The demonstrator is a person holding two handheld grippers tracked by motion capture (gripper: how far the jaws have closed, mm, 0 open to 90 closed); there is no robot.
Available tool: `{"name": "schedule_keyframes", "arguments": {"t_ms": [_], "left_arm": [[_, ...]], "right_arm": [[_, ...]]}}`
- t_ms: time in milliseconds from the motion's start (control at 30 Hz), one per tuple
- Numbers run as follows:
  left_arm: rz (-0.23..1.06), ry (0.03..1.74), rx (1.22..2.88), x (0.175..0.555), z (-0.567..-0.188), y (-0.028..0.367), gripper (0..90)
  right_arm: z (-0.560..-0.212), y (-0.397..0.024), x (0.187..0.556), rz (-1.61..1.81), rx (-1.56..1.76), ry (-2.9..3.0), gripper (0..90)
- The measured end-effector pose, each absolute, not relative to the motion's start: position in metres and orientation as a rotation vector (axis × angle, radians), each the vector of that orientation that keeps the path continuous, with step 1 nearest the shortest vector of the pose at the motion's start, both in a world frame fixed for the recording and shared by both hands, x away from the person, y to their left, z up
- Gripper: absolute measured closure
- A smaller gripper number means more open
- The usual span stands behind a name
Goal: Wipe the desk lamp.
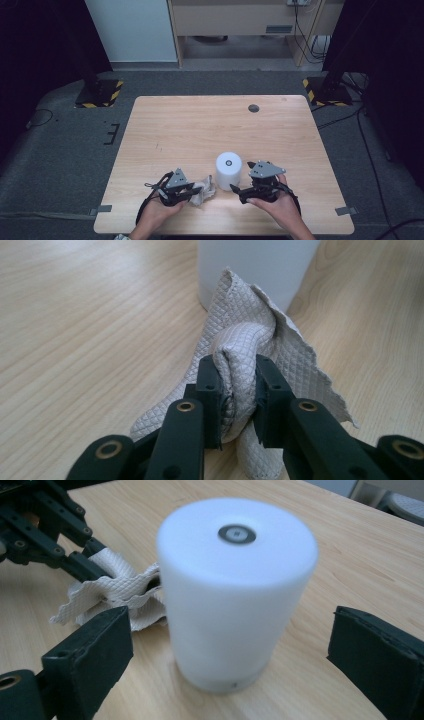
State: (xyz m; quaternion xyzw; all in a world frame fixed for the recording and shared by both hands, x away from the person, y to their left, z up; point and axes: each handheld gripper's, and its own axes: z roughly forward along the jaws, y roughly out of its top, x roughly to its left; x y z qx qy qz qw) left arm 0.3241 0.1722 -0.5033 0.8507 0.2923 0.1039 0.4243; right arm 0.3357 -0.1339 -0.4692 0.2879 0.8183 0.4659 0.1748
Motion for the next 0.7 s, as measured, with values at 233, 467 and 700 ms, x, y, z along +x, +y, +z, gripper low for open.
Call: {"name": "schedule_keyframes", "arguments": {"t_ms": [233, 467, 700], "left_arm": [[0.292, 0.72, 2.062, 0.324, -0.493, 0.177, 75.3], [0.31, 0.717, 2.037, 0.323, -0.489, 0.18, 75.3], [0.303, 0.693, 2.017, 0.32, -0.484, 0.178, 75.2]], "right_arm": [[-0.467, -0.121, 0.361, 1.374, 0.802, 2.335, 3.9], [-0.468, -0.109, 0.37, 1.38, 0.764, 2.358, 5.3], [-0.466, -0.109, 0.367, 1.375, 0.74, 2.388, 9.2]]}}
